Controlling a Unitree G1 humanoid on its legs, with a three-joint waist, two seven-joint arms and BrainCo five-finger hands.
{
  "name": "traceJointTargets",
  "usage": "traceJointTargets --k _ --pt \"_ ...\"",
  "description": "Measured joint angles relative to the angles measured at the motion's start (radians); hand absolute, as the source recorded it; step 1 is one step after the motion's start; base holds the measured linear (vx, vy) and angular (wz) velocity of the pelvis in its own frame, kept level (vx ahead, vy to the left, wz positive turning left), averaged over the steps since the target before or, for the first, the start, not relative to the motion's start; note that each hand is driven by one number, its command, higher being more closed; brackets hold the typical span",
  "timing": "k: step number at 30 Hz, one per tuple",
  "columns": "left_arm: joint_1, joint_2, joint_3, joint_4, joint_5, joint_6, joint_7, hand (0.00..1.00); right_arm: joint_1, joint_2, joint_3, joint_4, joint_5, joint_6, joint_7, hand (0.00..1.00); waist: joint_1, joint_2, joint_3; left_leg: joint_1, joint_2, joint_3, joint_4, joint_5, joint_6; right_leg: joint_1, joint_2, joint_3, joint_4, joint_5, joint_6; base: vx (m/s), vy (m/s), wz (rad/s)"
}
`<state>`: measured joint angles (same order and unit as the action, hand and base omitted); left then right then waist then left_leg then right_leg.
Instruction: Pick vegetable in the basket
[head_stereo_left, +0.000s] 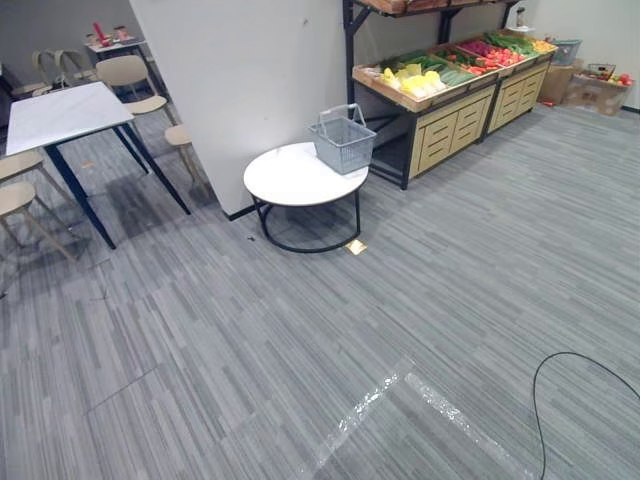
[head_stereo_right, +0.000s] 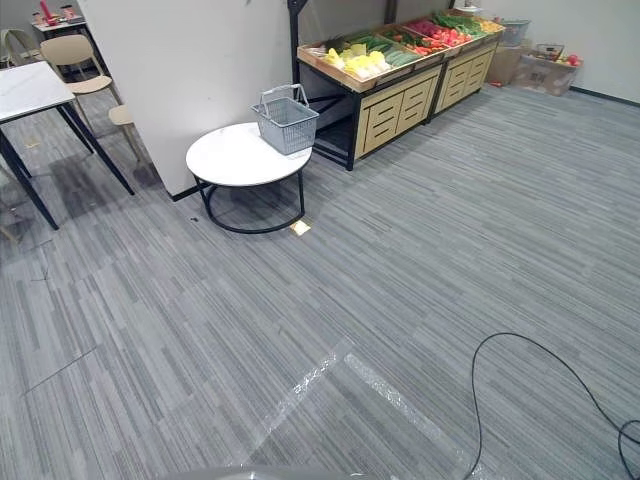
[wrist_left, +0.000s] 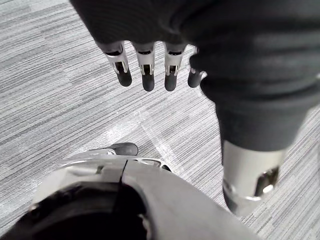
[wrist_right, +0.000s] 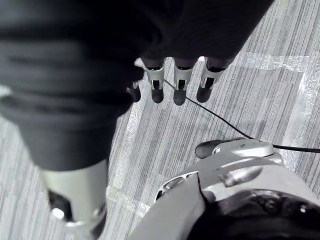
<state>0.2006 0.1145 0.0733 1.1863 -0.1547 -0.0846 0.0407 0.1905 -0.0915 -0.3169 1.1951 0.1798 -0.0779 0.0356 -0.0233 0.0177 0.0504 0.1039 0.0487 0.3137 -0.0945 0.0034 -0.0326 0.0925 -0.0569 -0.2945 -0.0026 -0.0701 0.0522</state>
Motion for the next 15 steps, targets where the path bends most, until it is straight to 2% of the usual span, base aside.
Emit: traceJointTargets --k 3,4,5,9,10,12,13,15 --pt "-0.007 0.000 0.013 0.007 0.000 0.000 -0.003 0.00 -0.005 0.003 -0.003 0.000 0.000 0.000 0.000 0.00 -0.001 0.002 0.003 0.006 -0.002 0.005 0.000 -0.002 -0.001 0.016 0.001 -0.004 -0.016 0.001 0.001 0.14 -0.010 -0.02" --pt "-0.010 0.001 0.014 0.007 0.000 -0.001 -0.004 0.00 -0.010 0.007 -0.017 0.002 0.000 0.000 0.000 0.00 0.000 -0.009 0.013 0.012 -0.002 0.007 0.000 -0.002 -0.002 0.020 0.002 -0.006 -0.017 0.001 0.002 0.11 -0.023 -0.03" --pt "-0.013 0.003 0.015 0.006 0.000 -0.001 -0.005 0.00 -0.020 0.012 -0.030 0.002 0.000 -0.001 0.000 0.00 0.000 -0.001 0.018 0.024 -0.001 0.009 0.000 -0.004 -0.005 0.035 0.003 -0.007 -0.020 0.001 0.002 0.09 -0.027 -0.04" --pt "-0.018 0.002 0.021 0.008 0.001 0.000 -0.005 0.00 -0.038 0.012 -0.031 0.000 0.000 -0.002 0.002 0.00 0.000 -0.008 0.033 0.039 0.003 0.019 0.000 -0.016 -0.024 0.051 0.007 -0.004 -0.033 0.000 0.003 0.04 -0.030 -0.07" --pt "-0.019 0.002 0.021 0.008 0.001 0.000 -0.005 0.00 -0.043 0.012 -0.032 0.000 0.000 -0.002 0.002 0.00 0.000 -0.001 0.032 0.040 0.004 0.031 0.000 -0.016 -0.024 0.051 0.008 -0.001 -0.034 0.000 0.003 -0.03 -0.026 -0.08" --pt "-0.019 0.002 0.022 0.008 0.001 0.000 -0.006 0.00 -0.047 0.013 -0.032 0.000 0.015 -0.001 0.004 0.00 0.000 -0.012 0.039 0.040 0.005 0.033 -0.001 -0.017 -0.026 0.051 0.009 0.000 -0.037 -0.002 0.007 -0.04 -0.026 -0.06" --pt "-0.019 0.001 0.022 0.008 0.001 0.000 -0.005 0.00 -0.048 0.013 -0.036 0.000 0.026 -0.001 0.007 0.00 -0.001 0.002 0.033 0.041 0.005 0.033 -0.001 -0.017 -0.026 0.051 0.009 0.000 -0.038 -0.002 0.007 -0.04 -0.016 -0.01" --pt "-0.019 0.000 0.022 0.009 0.001 0.000 -0.005 0.00 -0.047 0.016 -0.049 0.000 0.050 -0.001 0.015 0.00 -0.001 0.000 0.037 0.043 0.007 0.034 -0.006 -0.018 -0.026 0.053 0.010 0.000 -0.038 -0.002 0.008 -0.06 -0.020 -0.01"
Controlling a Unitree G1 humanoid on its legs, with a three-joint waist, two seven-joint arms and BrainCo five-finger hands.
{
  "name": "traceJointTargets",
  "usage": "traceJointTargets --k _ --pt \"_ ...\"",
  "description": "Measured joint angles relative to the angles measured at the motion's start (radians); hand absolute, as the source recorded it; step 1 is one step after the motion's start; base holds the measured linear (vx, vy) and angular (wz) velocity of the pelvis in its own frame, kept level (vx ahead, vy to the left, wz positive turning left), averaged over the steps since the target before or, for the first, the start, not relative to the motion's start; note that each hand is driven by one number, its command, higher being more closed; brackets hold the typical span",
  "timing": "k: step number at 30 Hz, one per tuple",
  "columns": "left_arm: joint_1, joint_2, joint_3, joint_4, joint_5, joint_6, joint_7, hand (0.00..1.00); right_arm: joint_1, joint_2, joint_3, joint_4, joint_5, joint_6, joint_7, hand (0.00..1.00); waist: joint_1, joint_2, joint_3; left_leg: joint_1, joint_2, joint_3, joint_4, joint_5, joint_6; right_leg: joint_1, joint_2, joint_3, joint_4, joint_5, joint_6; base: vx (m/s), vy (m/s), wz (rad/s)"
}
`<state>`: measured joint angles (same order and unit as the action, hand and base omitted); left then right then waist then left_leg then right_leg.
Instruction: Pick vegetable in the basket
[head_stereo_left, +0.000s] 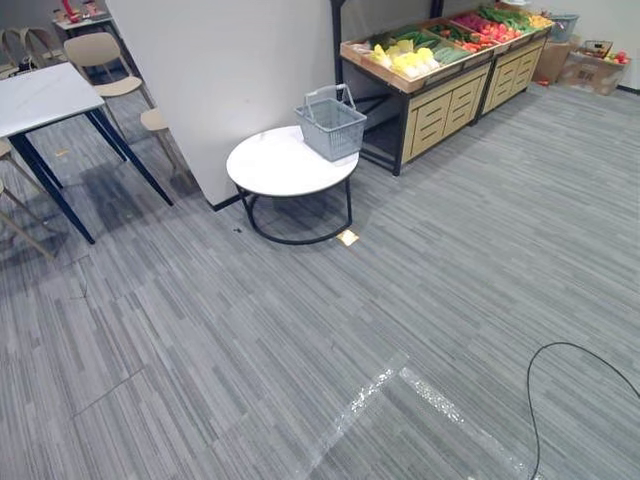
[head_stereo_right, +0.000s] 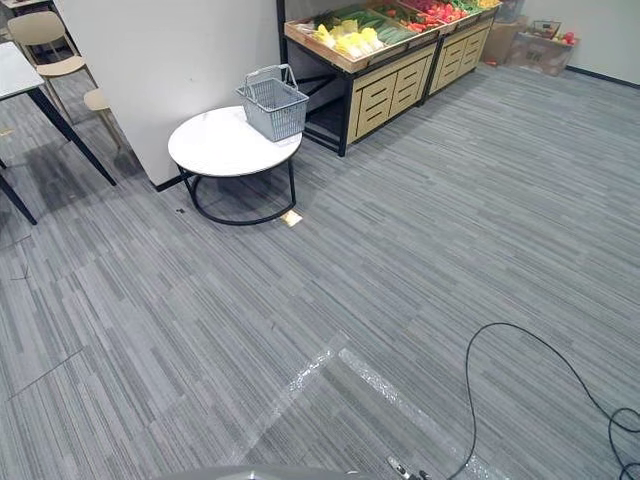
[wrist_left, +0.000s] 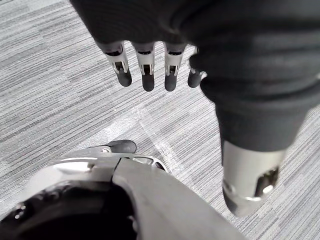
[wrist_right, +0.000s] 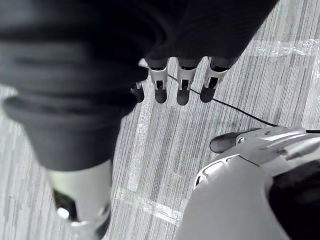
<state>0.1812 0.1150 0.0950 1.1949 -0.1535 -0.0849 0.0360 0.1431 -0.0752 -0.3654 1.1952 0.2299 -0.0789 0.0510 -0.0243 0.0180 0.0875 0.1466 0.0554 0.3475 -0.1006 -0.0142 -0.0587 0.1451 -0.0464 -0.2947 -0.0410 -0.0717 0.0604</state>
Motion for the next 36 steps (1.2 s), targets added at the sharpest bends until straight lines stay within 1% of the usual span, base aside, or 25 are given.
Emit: traceJointTargets --k 1,2,3,4,5,6,7,9,10,13,14,17,20,22,23,24,25,26,27,29,30,32,33,34,36 --pt "0.000 0.000 0.000 0.000 0.000 0.000 0.000 0.00 0.000 0.002 -0.006 0.000 0.010 0.000 0.002 0.00 0.000 0.003 -0.002 0.000 0.001 0.000 0.000 0.000 0.000 0.000 0.001 0.000 0.000 0.000 0.001 -0.07 -0.020 -0.01" --pt "0.000 -0.001 0.001 0.000 0.000 0.000 0.000 0.00 0.000 0.006 -0.021 0.000 0.018 0.000 0.003 0.00 0.000 -0.007 0.005 0.000 0.002 0.001 -0.001 0.000 0.000 0.000 0.002 0.001 -0.001 0.002 0.003 -0.05 -0.014 -0.03" --pt "0.000 -0.001 0.001 0.000 0.000 0.000 0.000 0.00 0.001 0.006 -0.021 0.000 0.023 0.000 0.003 0.00 0.000 0.004 -0.002 0.001 0.004 0.002 -0.001 0.000 0.001 0.000 0.003 0.002 -0.002 0.003 0.003 -0.07 -0.020 -0.04" --pt "0.001 -0.002 0.001 0.000 0.000 0.000 0.000 0.00 0.001 0.006 -0.021 0.000 0.023 0.000 0.003 0.00 0.000 -0.009 0.006 0.001 0.005 0.003 -0.001 0.000 0.001 -0.001 0.004 0.003 -0.003 0.003 0.004 -0.06 -0.016 -0.05" --pt "0.001 -0.001 0.001 0.000 0.000 0.000 0.000 0.00 0.001 0.006 -0.022 0.000 0.024 0.000 0.003 0.00 0.000 -0.007 0.005 0.001 0.006 0.004 -0.001 0.000 0.001 -0.001 0.005 0.004 -0.006 0.004 0.004 -0.05 -0.015 -0.05" --pt "0.001 -0.002 0.001 0.000 0.001 0.000 0.000 0.00 0.001 0.007 -0.022 0.000 0.025 0.000 0.003 0.00 0.000 0.005 -0.003 0.001 0.006 0.006 -0.001 0.001 0.002 -0.001 0.006 0.005 -0.009 0.004 0.004 -0.04 -0.017 -0.04" --pt "0.001 -0.002 0.001 0.000 0.002 0.000 0.000 0.00 0.002 0.006 -0.022 0.000 0.025 0.000 0.003 0.00 0.000 -0.008 0.005 0.000 0.007 0.008 -0.001 0.001 0.002 -0.001 0.007 0.005 -0.010 0.004 0.004 -0.04 -0.020 -0.04" --pt "0.001 -0.002 0.001 0.000 0.003 0.000 0.000 0.00 0.002 0.006 -0.022 0.000 0.025 0.000 0.003 0.00 0.000 0.003 -0.001 -0.001 0.008 0.010 -0.001 0.001 0.003 -0.002 0.009 0.006 -0.013 0.004 0.004 0.00 0.000 0.00" --pt "0.001 -0.002 0.002 0.000 0.004 0.000 0.000 0.00 0.002 0.006 -0.023 0.000 0.025 0.000 0.003 0.00 0.000 -0.006 0.004 -0.002 0.009 0.011 -0.001 0.001 0.003 -0.002 0.010 0.007 -0.016 0.006 0.002 0.01 -0.015 -0.04" --pt "0.001 -0.004 0.010 0.000 0.010 0.000 0.000 0.00 0.002 0.006 -0.022 0.000 0.025 0.000 0.003 0.00 0.001 -0.005 0.003 -0.003 0.010 0.023 -0.001 0.000 0.002 -0.001 0.014 0.016 -0.026 0.012 -0.002 0.03 -0.017 -0.09" --pt "0.001 -0.004 0.010 0.000 0.011 0.000 0.000 0.00 0.001 0.006 -0.022 -0.001 0.025 0.000 0.003 0.00 0.000 0.001 0.000 -0.003 0.011 0.026 -0.001 0.000 0.002 -0.002 0.015 0.019 -0.029 0.019 -0.007 0.04 -0.017 -0.10" --pt "-0.003 -0.005 0.010 -0.001 0.022 0.000 0.002 0.00 -0.005 0.007 -0.027 -0.001 0.025 0.000 0.002 0.00 -0.001 -0.001 0.006 -0.006 0.016 0.036 -0.001 -0.001 0.000 -0.014 0.017 0.026 -0.014 0.016 -0.010 0.04 -0.020 -0.09" --pt "-0.021 -0.003 0.009 -0.002 0.022 0.000 0.008 0.00 -0.042 0.009 -0.029 -0.012 0.039 -0.001 0.001 0.00 0.000 0.006 0.020 -0.027 0.028 0.063 0.005 0.001 -0.002 -0.094 0.018 0.052 0.087 -0.021 -0.027 0.00 -0.021 -0.32" --pt "-0.036 0.004 0.008 -0.002 0.020 0.000 0.020 0.00 -0.057 0.016 -0.028 -0.019 0.051 -0.009 0.001 0.00 -0.002 -0.003 0.033 -0.042 0.033 0.076 0.005 0.006 -0.009 -0.138 0.016 0.058 0.141 -0.045 -0.036 -0.02 -0.053 -0.16" --pt "-0.050 0.007 0.009 -0.003 0.019 0.000 0.027 0.00 -0.059 0.017 -0.028 -0.020 0.057 -0.017 -0.001 0.00 -0.004 -0.008 0.046 -0.040 0.036 0.076 0.005 0.006 -0.014 -0.143 0.016 0.056 0.158 -0.060 -0.042 0.01 -0.091 -0.01" --pt "-0.060 0.009 0.012 -0.003 0.018 0.000 0.029 0.00 -0.058 0.017 -0.027 -0.020 0.057 -0.018 -0.004 0.00 -0.003 -0.013 0.052 -0.042 0.044 0.080 0.030 -0.012 -0.035 -0.146 0.015 0.054 0.173 -0.085 -0.047 0.02 -0.104 0.00" --pt "-0.061 0.010 0.016 -0.003 0.017 0.000 0.030 0.00 -0.058 0.017 -0.024 -0.020 0.057 -0.019 -0.005 0.00 -0.003 -0.017 0.056 -0.061 0.056 0.079 0.084 -0.038 -0.041 -0.145 0.013 0.054 0.182 -0.101 -0.059 0.03 -0.138 -0.01" --pt "-0.064 0.011 0.030 -0.008 0.015 0.000 0.032 0.00 -0.058 0.017 -0.017 -0.020 0.056 -0.019 -0.008 0.00 0.000 -0.020 0.060 -0.130 0.098 0.080 0.268 -0.101 -0.040 -0.139 0.011 0.048 0.186 -0.115 -0.064 0.05 -0.146 0.06" --pt "-0.063 0.015 0.033 -0.015 0.008 -0.001 0.034 0.00 -0.059 0.019 -0.016 -0.020 0.055 -0.021 -0.012 0.00 -0.001 -0.025 0.069 -0.215 0.142 0.083 0.478 -0.117 -0.039 -0.122 0.007 0.044 0.185 -0.120 -0.070 0.06 -0.152 0.06" --pt "-0.062 -0.002 0.059 -0.043 -0.002 -0.002 0.034 0.00 -0.051 0.012 -0.016 -0.021 0.055 -0.022 -0.017 0.00 0.001 -0.014 0.089 -0.298 0.201 0.066 0.707 -0.088 -0.015 -0.086 0.011 0.041 0.185 -0.123 -0.070 0.11 -0.091 0.06" --pt "-0.056 -0.011 0.076 -0.047 -0.002 -0.003 0.034 0.00 -0.044 0.004 -0.011 -0.024 0.055 -0.022 -0.020 0.00 0.002 0.000 0.097 -0.352 0.219 0.033 0.848 -0.060 -0.024 -0.045 0.012 0.044 0.183 -0.132 -0.074 0.19 -0.003 0.04" --pt "-0.054 -0.030 0.094 -0.048 -0.002 -0.002 0.033 0.00 -0.046 -0.005 0.010 -0.025 0.055 -0.021 -0.020 0.00 0.001 0.006 0.097 -0.385 0.196 -0.015 0.887 -0.104 -0.028 -0.021 -0.002 0.058 0.183 -0.152 -0.078 0.21 0.051 -0.14" --pt "-0.053 -0.033 0.106 -0.049 -0.002 -0.003 0.028 0.00 -0.065 -0.007 0.019 -0.024 0.055 -0.021 -0.019 0.00 0.004 0.005 0.097 -0.427 0.161 -0.031 0.842 -0.137 -0.025 -0.017 -0.016 0.081 0.168 -0.154 -0.082 0.17 0.063 -0.36" --pt "-0.052 -0.033 0.106 -0.048 -0.002 -0.003 0.026 0.00 -0.075 -0.008 0.019 -0.022 0.055 -0.021 -0.019 0.00 0.006 0.005 0.098 -0.442 0.146 -0.029 0.795 -0.139 -0.024 -0.017 -0.022 0.088 0.159 -0.154 -0.082 0.21 0.092 -0.49" --pt "-0.049 -0.033 0.107 -0.045 -0.001 -0.002 0.026 0.00 -0.096 -0.005 0.022 -0.023 0.055 -0.021 -0.019 0.00 0.009 0.003 0.100 -0.463 0.114 -0.025 0.608 -0.116 -0.016 -0.003 -0.040 0.113 0.137 -0.160 -0.070 0.23 0.115 -0.43"
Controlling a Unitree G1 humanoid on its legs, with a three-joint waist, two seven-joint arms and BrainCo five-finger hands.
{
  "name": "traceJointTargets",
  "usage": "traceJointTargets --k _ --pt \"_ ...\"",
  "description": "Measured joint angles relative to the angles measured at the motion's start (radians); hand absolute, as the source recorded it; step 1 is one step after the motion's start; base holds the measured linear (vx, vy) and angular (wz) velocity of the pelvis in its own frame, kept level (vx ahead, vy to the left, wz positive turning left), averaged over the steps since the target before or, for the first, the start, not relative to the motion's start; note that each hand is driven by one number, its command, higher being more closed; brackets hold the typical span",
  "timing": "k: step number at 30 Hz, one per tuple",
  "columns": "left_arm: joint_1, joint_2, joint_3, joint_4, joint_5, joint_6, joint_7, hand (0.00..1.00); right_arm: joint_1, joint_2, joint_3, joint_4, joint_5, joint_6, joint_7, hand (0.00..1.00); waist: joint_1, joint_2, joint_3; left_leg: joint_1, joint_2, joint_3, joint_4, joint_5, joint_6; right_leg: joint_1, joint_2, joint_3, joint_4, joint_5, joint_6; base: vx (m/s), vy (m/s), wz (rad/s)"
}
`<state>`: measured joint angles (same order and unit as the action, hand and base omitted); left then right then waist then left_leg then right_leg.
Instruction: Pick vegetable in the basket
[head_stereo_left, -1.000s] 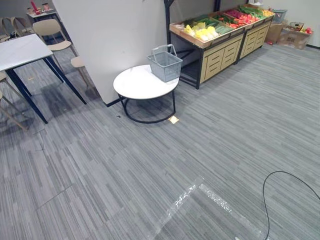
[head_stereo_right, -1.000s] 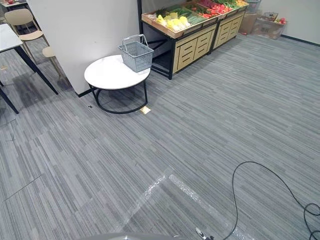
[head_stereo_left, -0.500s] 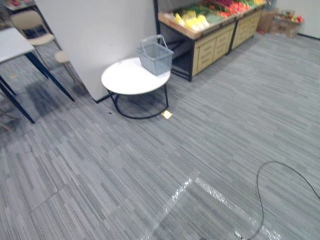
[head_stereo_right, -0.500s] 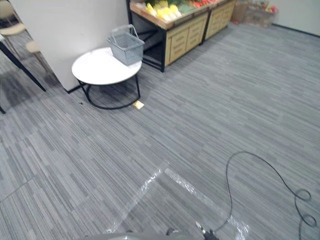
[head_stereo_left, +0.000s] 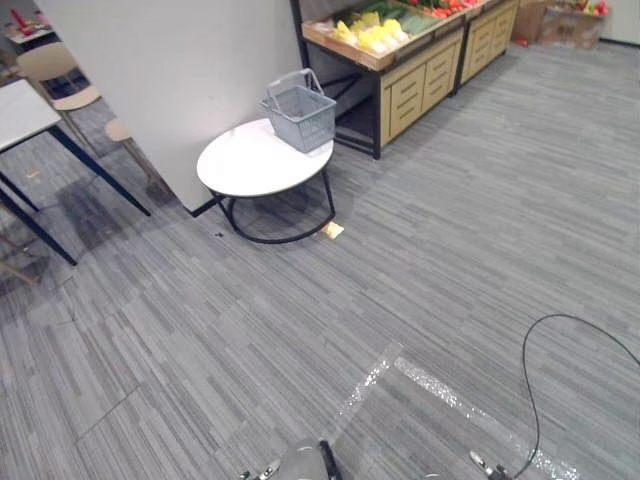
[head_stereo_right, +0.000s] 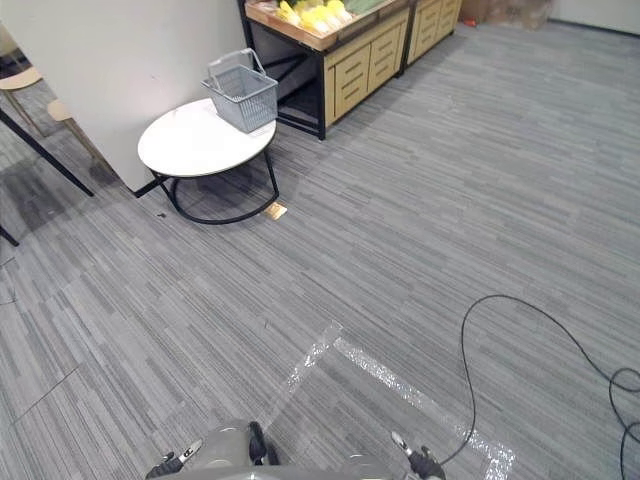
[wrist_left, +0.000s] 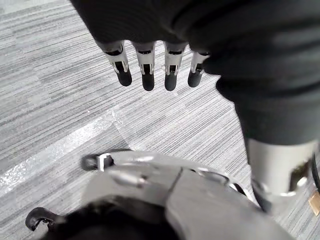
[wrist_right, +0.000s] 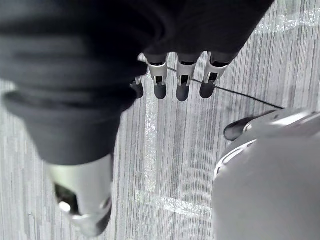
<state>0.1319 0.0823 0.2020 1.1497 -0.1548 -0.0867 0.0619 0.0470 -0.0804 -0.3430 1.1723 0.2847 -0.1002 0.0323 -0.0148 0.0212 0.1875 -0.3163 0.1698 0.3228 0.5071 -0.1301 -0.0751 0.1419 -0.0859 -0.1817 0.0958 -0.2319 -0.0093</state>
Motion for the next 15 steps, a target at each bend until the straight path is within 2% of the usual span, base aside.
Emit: traceJointTargets --k 2,4,5,6,7,8,9,10,11,12,14,15 --pt "0.018 -0.008 0.014 -0.004 0.001 0.000 0.001 0.00 0.000 0.003 0.032 -0.026 0.000 -0.001 0.000 0.00 0.000 0.003 0.002 -0.001 -0.012 -0.003 -0.277 0.105 -0.004 0.056 -0.014 0.024 -0.033 -0.024 0.040 0.42 0.255 -0.42" --pt "0.025 -0.023 0.051 -0.009 0.002 0.000 0.001 0.00 -0.005 0.007 0.071 -0.051 0.000 -0.008 0.000 0.00 0.007 0.011 0.003 -0.024 0.011 -0.010 -0.398 0.142 -0.007 0.086 -0.016 0.054 -0.046 -0.054 0.072 0.46 0.366 -0.56" --pt "0.032 -0.026 0.071 -0.009 0.002 0.000 0.000 0.00 -0.008 0.014 0.076 -0.060 0.000 -0.016 0.001 0.00 0.024 0.013 0.002 -0.046 0.034 -0.010 -0.407 0.179 -0.001 0.102 -0.024 0.082 -0.046 -0.081 0.094 0.46 0.409 -0.63" --pt "0.038 -0.027 0.080 -0.006 0.003 0.001 -0.002 0.00 -0.011 0.020 0.073 -0.058 0.000 -0.016 0.000 0.00 0.032 0.003 -0.002 -0.045 0.029 -0.009 -0.373 0.230 0.007 0.110 -0.043 0.090 -0.048 -0.095 0.091 0.51 0.369 -0.70" --pt "0.038 -0.010 0.079 -0.007 0.005 -0.002 -0.005 0.00 -0.024 0.038 0.067 -0.041 -0.001 -0.015 0.002 0.00 0.046 -0.027 -0.007 -0.064 0.008 0.001 -0.300 0.234 0.024 0.118 -0.077 0.112 -0.042 -0.092 0.065 0.43 0.243 -0.37" --pt "0.031 -0.002 0.076 -0.007 0.011 -0.003 -0.007 0.00 -0.036 0.052 0.066 -0.035 -0.001 -0.015 0.005 0.00 0.044 -0.037 -0.014 -0.085 -0.006 -0.001 -0.255 0.192 0.053 0.103 -0.090 0.114 -0.023 -0.051 0.048 0.65 0.351 -0.18" --pt "0.026 0.006 0.067 -0.005 0.022 -0.002 -0.013 0.00 -0.045 0.057 0.065 -0.033 -0.010 -0.016 0.015 0.00 0.042 -0.045 -0.016 -0.093 -0.026 -0.001 -0.217 0.146 0.071 0.070 -0.112 0.129 0.037 0.000 0.068 0.54 0.314 0.11" --pt "0.026 0.010 0.066 -0.004 0.022 -0.002 -0.018 0.00 -0.047 0.057 0.065 -0.028 -0.012 -0.016 0.018 0.00 0.042 -0.051 -0.020 -0.088 -0.040 0.001 -0.203 0.130 0.083 0.058 -0.125 0.141 0.074 0.017 0.077 0.67 0.376 0.19" --pt "0.025 0.019 0.057 0.000 0.022 0.000 -0.025 0.00 -0.045 0.056 0.060 -0.015 -0.013 -0.015 0.022 0.00 0.042 -0.064 -0.029 -0.058 -0.070 0.015 -0.200 0.109 0.117 0.029 -0.154 0.166 0.180 0.056 0.085 0.47 0.230 0.14" --pt "0.024 0.021 0.051 0.000 0.023 0.001 -0.027 0.00 -0.044 0.057 0.054 -0.013 -0.017 -0.015 0.023 0.00 0.043 -0.066 -0.030 -0.036 -0.080 0.022 -0.200 0.093 0.125 0.009 -0.165 0.170 0.244 0.089 0.106 0.56 0.258 0.07" --pt "0.028 0.033 0.014 -0.003 0.048 0.002 -0.029 0.00 -0.046 0.054 0.054 -0.018 -0.047 -0.017 0.026 0.00 0.038 -0.065 -0.031 0.063 -0.101 0.028 -0.222 0.028 0.128 -0.095 -0.184 0.194 0.510 0.315 0.196 0.51 0.224 -0.03" --pt "0.027 0.049 -0.018 -0.004 0.052 0.003 -0.025 0.00 -0.045 0.055 0.060 -0.018 -0.050 -0.018 0.033 0.00 0.025 -0.067 -0.033 0.139 -0.114 0.032 -0.263 0.007 0.136 -0.186 -0.193 0.192 0.733 0.391 0.261 0.50 0.184 0.03"
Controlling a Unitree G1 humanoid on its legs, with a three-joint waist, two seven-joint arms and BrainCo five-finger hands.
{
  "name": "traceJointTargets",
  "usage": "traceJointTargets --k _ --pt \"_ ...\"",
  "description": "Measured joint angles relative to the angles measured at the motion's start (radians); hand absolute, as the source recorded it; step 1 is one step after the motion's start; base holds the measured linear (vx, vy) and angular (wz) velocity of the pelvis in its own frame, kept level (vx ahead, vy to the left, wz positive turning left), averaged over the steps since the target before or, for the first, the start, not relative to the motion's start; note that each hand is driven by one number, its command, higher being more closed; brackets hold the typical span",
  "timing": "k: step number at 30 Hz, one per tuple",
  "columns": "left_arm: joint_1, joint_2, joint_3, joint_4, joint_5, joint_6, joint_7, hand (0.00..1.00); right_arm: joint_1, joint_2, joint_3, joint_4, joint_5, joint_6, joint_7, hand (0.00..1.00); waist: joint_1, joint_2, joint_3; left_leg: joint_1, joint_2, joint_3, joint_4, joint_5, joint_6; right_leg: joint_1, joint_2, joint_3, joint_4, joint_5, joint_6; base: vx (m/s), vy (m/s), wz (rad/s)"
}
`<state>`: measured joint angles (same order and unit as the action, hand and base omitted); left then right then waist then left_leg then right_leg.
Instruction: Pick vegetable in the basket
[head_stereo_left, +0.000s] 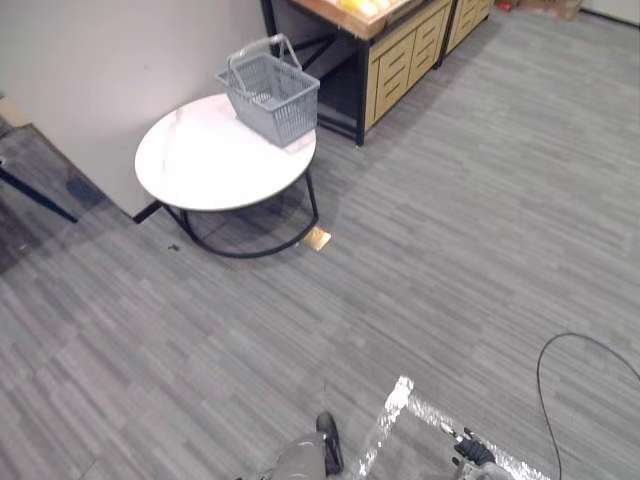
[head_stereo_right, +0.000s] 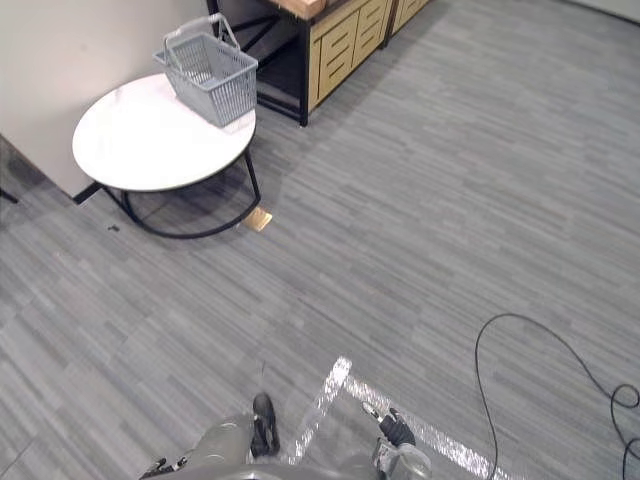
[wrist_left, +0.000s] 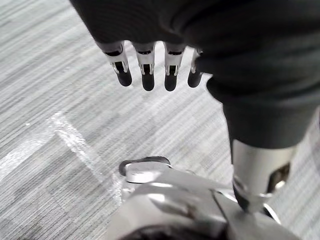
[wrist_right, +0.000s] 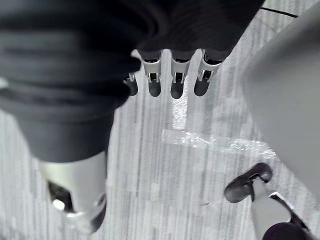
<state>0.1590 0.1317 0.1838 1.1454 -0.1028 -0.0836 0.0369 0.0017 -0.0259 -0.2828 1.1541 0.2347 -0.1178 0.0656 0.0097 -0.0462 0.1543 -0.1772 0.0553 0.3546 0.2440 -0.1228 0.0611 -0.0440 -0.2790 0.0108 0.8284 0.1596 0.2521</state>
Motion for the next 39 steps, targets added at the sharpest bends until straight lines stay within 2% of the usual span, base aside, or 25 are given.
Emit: traceJointTargets --k 2,3,4,6,7,10,12,13,14,15,17,18,19,21,22,24,27,29,31,32,33,35,36,38,39 --pt "-0.007 0.008 -0.020 -0.001 0.000 0.002 0.005 0.00 0.000 -0.003 0.016 -0.004 -0.002 -0.003 0.005 0.00 -0.015 -0.004 0.000 0.087 -0.015 0.001 -0.048 -0.004 0.002 -0.103 -0.005 -0.032 0.201 -0.037 -0.010 0.51 0.124 -0.02" --pt "-0.019 0.010 -0.032 -0.005 0.000 0.002 0.006 0.00 0.002 -0.009 0.013 -0.013 -0.002 -0.019 0.001 0.00 -0.030 0.003 0.005 0.189 -0.023 0.010 -0.105 -0.004 0.002 -0.178 -0.007 -0.086 0.302 -0.123 -0.055 0.43 0.064 -0.11" --pt "-0.019 0.010 -0.033 -0.006 0.000 0.002 0.007 0.00 0.002 -0.011 0.014 -0.019 -0.002 -0.022 0.000 0.00 -0.031 0.005 0.007 0.209 -0.025 0.013 -0.117 -0.004 0.002 -0.188 -0.009 -0.098 0.310 -0.142 -0.066 0.40 0.033 -0.14" --pt "-0.075 0.005 -0.041 -0.012 -0.002 0.003 0.032 0.00 0.017 -0.026 0.004 -0.045 0.000 -0.038 -0.013 0.00 -0.040 0.021 0.017 0.348 -0.027 0.017 -0.180 -0.007 -0.002 -0.246 -0.023 -0.218 0.198 -0.274 -0.163 0.37 -0.034 -0.06" --pt "-0.096 0.001 -0.042 -0.018 -0.002 0.001 0.036 0.00 0.024 -0.030 0.000 -0.052 0.001 -0.042 -0.013 0.00 -0.041 0.026 0.017 0.363 -0.024 0.013 -0.187 -0.014 -0.008 -0.257 -0.024 -0.246 0.130 -0.287 -0.177 0.32 -0.113 0.28" --pt "-0.207 -0.021 -0.041 -0.060 -0.012 -0.010 0.045 0.00 0.033 -0.026 -0.050 -0.066 0.002 -0.034 -0.013 0.00 -0.062 0.023 0.024 0.396 -0.013 -0.018 -0.207 -0.085 -0.072 -0.293 -0.047 -0.317 -0.351 -0.262 -0.176 0.32 -0.239 0.52" --pt "-0.232 -0.068 -0.025 -0.090 -0.013 -0.024 0.051 0.00 0.051 -0.035 -0.074 -0.080 -0.003 -0.021 -0.015 0.00 -0.062 0.042 0.026 0.435 0.026 -0.033 -0.204 -0.139 -0.149 -0.297 -0.048 -0.300 -0.674 -0.146 -0.167 0.50 -0.387 0.10" --pt "-0.238 -0.075 -0.019 -0.091 -0.013 -0.026 0.055 0.00 0.060 -0.037 -0.078 -0.080 -0.005 -0.017 -0.016 0.00 -0.062 0.044 0.027 0.450 0.037 -0.038 -0.205 -0.153 -0.169 -0.294 -0.051 -0.294 -0.697 -0.121 -0.156 0.60 -0.445 0.04" --pt "-0.246 -0.097 -0.009 -0.090 -0.013 -0.028 0.066 0.00 0.077 -0.045 -0.090 -0.078 -0.025 -0.009 -0.017 0.00 -0.065 0.061 0.031 0.490 0.075 -0.056 -0.209 -0.190 -0.171 -0.307 -0.031 -0.303 -0.611 -0.048 -0.136 0.54 -0.369 0.00" --pt "-0.238 -0.119 -0.011 -0.081 -0.013 -0.028 0.067 0.00 0.090 -0.056 -0.096 -0.077 -0.039 -0.004 -0.017 0.00 -0.066 0.082 0.024 0.506 0.099 -0.079 -0.197 -0.190 -0.133 -0.363 -0.013 -0.295 -0.457 -0.101 -0.169 0.65 -0.450 -0.12" --pt "-0.233 -0.136 -0.012 -0.067 -0.013 -0.027 0.068 0.00 0.080 -0.057 -0.101 -0.071 -0.052 -0.003 -0.014 0.00 -0.064 0.095 0.022 0.502 0.134 -0.127 -0.105 -0.116 -0.156 -0.382 0.008 -0.281 -0.332 -0.221 -0.194 0.50 -0.392 -0.31" --pt "-0.229 -0.141 -0.012 -0.059 -0.012 -0.027 0.068 0.00 0.078 -0.058 -0.100 -0.065 -0.061 0.001 -0.014 0.00 -0.066 0.098 0.020 0.483 0.147 -0.147 -0.045 -0.092 -0.162 -0.365 0.016 -0.288 -0.326 -0.243 -0.200 0.57 -0.446 -0.07" --pt "-0.226 -0.148 -0.016 -0.033 -0.012 -0.025 0.067 0.00 0.081 -0.061 -0.100 -0.042 -0.061 0.003 -0.014 0.00 -0.077 0.099 0.020 0.403 0.190 -0.181 0.152 0.003 -0.179 -0.299 0.025 -0.325 -0.333 -0.278 -0.208 0.46 -0.322 0.24" --pt "-0.205 -0.148 -0.020 -0.030 -0.012 -0.014 0.065 0.00 0.086 -0.066 -0.091 -0.028 -0.073 0.010 -0.014 0.00 -0.090 0.099 0.022 0.324 0.234 -0.195 0.329 0.175 -0.220 -0.225 0.028 -0.357 -0.347 -0.308 -0.222 0.57 -0.299 0.32" --pt "-0.188 -0.151 -0.019 -0.026 -0.012 -0.011 0.064 0.00 0.088 -0.074 -0.069 -0.026 -0.079 0.011 -0.013 0.00 -0.085 0.095 0.029 0.255 0.278 -0.170 0.498 0.243 -0.230 -0.169 0.040 -0.369 -0.380 -0.327 -0.229 0.55 -0.207 0.10" --pt "-0.184 -0.142 0.002 -0.011 -0.010 -0.001 0.054 0.00 0.071 -0.089 -0.062 -0.016 -0.078 0.013 -0.016 0.00 -0.078 0.110 0.035 0.137 0.322 -0.079 0.726 0.115 -0.197 -0.044 0.058 -0.380 -0.477 -0.339 -0.233 0.53 -0.099 0.07" --pt "-0.175 -0.126 0.065 -0.013 -0.009 -0.003 0.043 0.00 0.058 -0.089 -0.067 -0.007 -0.077 0.015 -0.017 0.00 -0.052 0.110 0.037 0.020 0.300 0.033 0.678 -0.005 -0.178 0.127 0.059 -0.419 -0.613 -0.327 -0.203 0.43 0.021 0.16" --pt "-0.156 -0.119 0.089 -0.014 -0.007 -0.003 0.037 0.00 0.042 -0.082 -0.076 -0.009 -0.077 0.016 -0.020 0.00 -0.032 0.111 0.038 -0.046 0.260 0.076 0.493 -0.020 -0.170 0.191 0.058 -0.435 -0.674 -0.326 -0.171 0.33 0.144 0.08" --pt "-0.139 -0.123 0.128 -0.027 -0.004 -0.003 0.034 0.00 0.040 -0.072 -0.084 -0.025 -0.077 0.015 -0.021 0.00 -0.030 0.118 0.036 -0.066 0.179 0.073 0.122 0.044 -0.127 0.252 0.056 -0.459 -0.711 -0.346 -0.123 0.41 0.256 0.21" --pt "-0.130 -0.129 0.138 -0.034 -0.003 -0.003 0.033 0.00 0.041 -0.070 -0.083 -0.030 -0.077 0.015 -0.021 0.00 -0.028 0.125 0.034 -0.062 0.165 0.067 0.009 0.084 -0.116 0.267 0.061 -0.461 -0.715 -0.355 -0.108 0.51 0.328 0.05" --pt "-0.127 -0.132 0.175 -0.048 0.004 -0.003 0.026 0.00 0.042 -0.051 -0.063 -0.044 -0.077 0.014 -0.023 0.00 -0.013 0.110 0.022 -0.062 0.125 0.082 0.004 0.142 -0.041 0.296 0.039 -0.449 -0.727 -0.369 -0.099 0.35 0.216 0.04" --pt "-0.127 -0.129 0.208 -0.093 0.008 -0.004 0.021 0.00 0.035 -0.022 -0.020 -0.058 -0.079 0.008 -0.020 0.00 0.004 0.056 0.014 -0.117 0.114 0.106 0.085 0.065 -0.048 0.291 0.024 -0.428 -0.778 -0.331 -0.121 0.46 0.205 0.00" --pt "-0.130 -0.127 0.237 -0.104 0.008 -0.004 0.018 0.00 0.023 -0.007 -0.023 -0.059 -0.080 0.004 -0.018 0.00 0.020 0.050 0.014 -0.139 0.121 0.115 0.156 0.018 -0.043 0.300 0.021 -0.411 -0.810 -0.280 -0.103 0.50 0.221 -0.01" --pt "-0.130 -0.124 0.244 -0.084 0.010 -0.002 0.019 0.00 0.017 -0.003 -0.024 -0.036 -0.082 0.006 -0.013 0.00 0.020 0.054 0.013 -0.116 0.132 0.160 0.213 -0.025 0.004 0.349 0.019 -0.381 -0.823 -0.199 -0.097 0.40 0.207 0.23" --pt "-0.125 -0.116 0.241 -0.073 0.011 -0.001 0.019 0.00 0.020 -0.006 -0.023 -0.036 -0.083 0.006 -0.012 0.00 0.021 0.057 0.007 -0.100 0.130 0.160 0.215 -0.045 0.007 0.355 0.018 -0.365 -0.808 -0.178 -0.098 0.43 0.229 0.20"
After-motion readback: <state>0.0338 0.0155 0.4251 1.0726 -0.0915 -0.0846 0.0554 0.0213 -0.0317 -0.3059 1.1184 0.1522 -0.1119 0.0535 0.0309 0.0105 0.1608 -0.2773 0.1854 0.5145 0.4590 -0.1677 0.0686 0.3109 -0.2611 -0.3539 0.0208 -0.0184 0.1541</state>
